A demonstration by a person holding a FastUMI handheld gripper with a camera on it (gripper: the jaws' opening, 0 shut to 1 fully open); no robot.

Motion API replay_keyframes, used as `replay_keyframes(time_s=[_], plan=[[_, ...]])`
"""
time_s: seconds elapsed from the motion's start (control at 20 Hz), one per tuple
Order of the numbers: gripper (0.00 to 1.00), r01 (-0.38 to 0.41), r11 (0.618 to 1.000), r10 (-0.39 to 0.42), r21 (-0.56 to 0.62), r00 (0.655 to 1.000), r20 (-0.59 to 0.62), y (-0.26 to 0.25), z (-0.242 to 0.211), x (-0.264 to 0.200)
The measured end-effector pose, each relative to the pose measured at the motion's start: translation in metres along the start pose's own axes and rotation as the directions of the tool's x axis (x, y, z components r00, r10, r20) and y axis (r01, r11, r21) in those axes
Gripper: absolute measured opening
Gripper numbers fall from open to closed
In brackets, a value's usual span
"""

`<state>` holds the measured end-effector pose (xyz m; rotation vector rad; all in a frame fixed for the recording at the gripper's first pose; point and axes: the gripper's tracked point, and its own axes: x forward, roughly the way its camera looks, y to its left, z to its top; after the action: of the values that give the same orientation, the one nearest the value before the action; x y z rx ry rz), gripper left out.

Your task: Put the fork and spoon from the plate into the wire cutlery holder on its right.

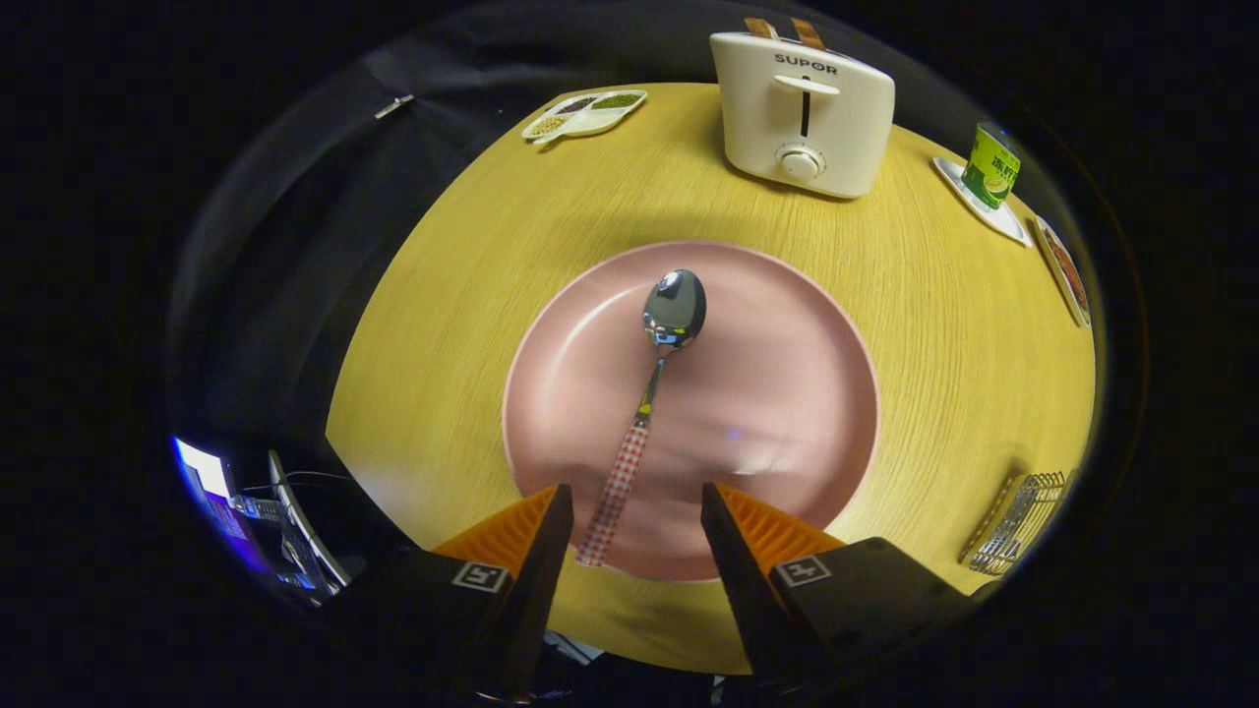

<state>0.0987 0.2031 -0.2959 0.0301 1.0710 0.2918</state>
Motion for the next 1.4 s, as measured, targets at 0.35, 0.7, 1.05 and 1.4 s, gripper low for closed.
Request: replay_keyframes(time_s=[0.35,0.7,1.05,1.4], plan=[[0.47,0.045,0.998,-0.039,0.05,0.994,-0.105,-0.003,-0.012,0.016],[0.14,0.033,0.997,-0.025,0.076,0.995,-0.095,-0.009,-0.007,0.016],[0.1,-0.043,0.997,0.046,0.064,0.998,-0.043,-0.02,0.005,-0.026],[0.1,-0.111,0.994,0.111,0.015,0.992,-0.059,-0.046,-0.015,-0.126]])
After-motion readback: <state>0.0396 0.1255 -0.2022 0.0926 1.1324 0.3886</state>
